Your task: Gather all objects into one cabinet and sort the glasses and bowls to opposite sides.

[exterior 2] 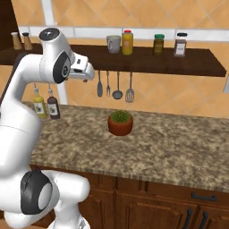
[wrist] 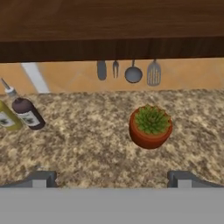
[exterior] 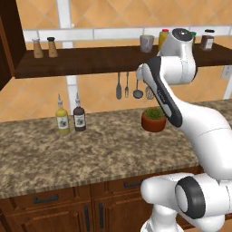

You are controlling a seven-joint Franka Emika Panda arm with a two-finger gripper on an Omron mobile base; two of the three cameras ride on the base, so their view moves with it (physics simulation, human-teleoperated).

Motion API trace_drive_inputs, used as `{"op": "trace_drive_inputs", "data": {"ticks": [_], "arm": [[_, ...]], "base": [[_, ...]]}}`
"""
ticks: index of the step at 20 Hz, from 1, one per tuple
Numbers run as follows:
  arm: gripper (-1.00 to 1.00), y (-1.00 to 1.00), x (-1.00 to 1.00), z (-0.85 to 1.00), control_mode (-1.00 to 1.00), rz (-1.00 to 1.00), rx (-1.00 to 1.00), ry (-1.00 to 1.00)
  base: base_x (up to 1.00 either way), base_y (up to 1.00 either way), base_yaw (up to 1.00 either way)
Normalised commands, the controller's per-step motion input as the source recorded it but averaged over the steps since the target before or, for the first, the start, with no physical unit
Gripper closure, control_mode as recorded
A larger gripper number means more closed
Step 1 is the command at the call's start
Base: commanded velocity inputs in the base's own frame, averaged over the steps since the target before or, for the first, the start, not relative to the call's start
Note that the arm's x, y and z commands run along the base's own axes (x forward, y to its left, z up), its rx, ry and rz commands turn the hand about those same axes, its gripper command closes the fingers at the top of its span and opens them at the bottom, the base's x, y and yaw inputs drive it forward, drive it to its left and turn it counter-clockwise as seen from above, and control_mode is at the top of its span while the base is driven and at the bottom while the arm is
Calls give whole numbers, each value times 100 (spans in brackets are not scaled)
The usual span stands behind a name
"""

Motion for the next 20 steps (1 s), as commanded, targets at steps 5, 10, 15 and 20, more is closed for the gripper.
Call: {"op": "trace_drive_inputs", "data": {"ticks": [5,10,15,20], "arm": [[-100,0,26,20,-100,-2,0,3],[-100,0,79,73,-100,-6,1,11],[-100,0,41,50,-100,-3,1,6],[-100,-42,64,0,-100,0,3,14]], "base": [[0,0,0],[0,0,0],[0,0,0],[0,0,0]]}}
